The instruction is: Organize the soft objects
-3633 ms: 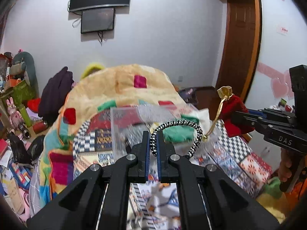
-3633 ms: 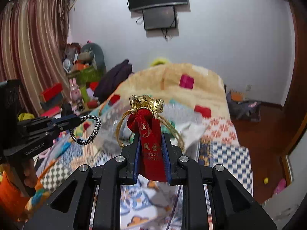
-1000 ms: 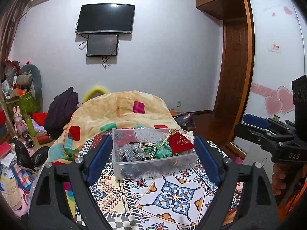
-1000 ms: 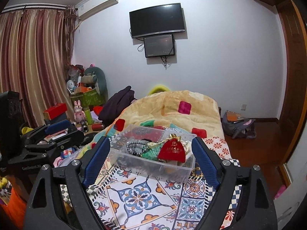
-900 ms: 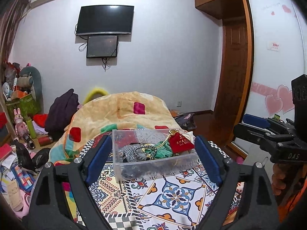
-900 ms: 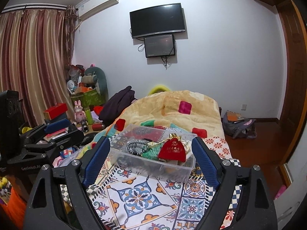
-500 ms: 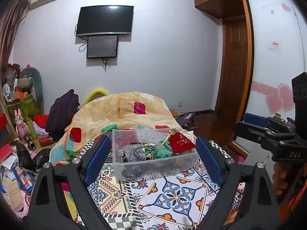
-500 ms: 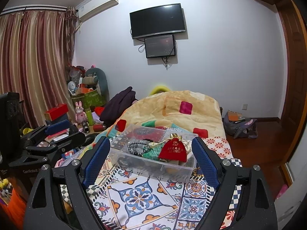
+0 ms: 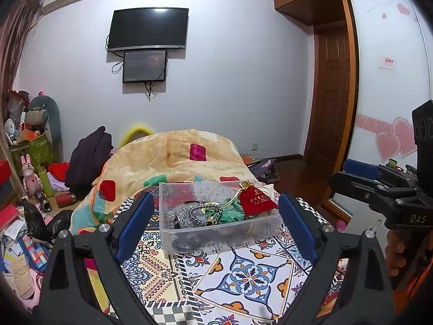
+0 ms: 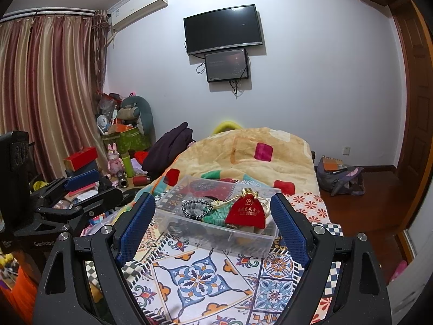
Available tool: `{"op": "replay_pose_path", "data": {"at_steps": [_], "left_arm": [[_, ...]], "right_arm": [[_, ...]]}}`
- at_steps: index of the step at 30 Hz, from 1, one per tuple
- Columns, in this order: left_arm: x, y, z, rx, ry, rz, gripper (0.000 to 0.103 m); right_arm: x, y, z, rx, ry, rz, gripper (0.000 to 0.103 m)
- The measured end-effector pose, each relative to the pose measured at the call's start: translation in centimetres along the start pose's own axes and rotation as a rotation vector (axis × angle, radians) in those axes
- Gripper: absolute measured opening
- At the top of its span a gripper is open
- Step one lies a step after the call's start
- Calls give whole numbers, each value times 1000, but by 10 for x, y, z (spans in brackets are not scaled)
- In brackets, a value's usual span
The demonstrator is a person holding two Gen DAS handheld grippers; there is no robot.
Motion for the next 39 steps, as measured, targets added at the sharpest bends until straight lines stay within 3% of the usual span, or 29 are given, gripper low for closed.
{"op": "replay_pose_path", "data": {"at_steps": [20, 25, 31, 39], "left_arm": [[1, -1, 1, -2, -1, -11, 100], [1, -1, 1, -1, -1, -12, 100], [1, 0, 1, -3, -4, -6, 101], [2, 0, 2, -12, -13, -2, 102]], "right_arm": [[-4, -7, 0, -8, 2, -9, 86], [-4, -6, -1, -1, 9, -6, 97], [-5, -4, -1, 9, 18, 0, 103], [-3, -4, 1, 0, 11, 16, 103]]}}
Point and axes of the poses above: each gripper's, at about its wrist camera, not at the fingertips, and x roughly the way its jaws point, y to its right, z to its underside, the point moved 4 cm from there along x, roughly the way its jaws point, and after that the axes turned 1 degree about -y, right-handed, at the moved point
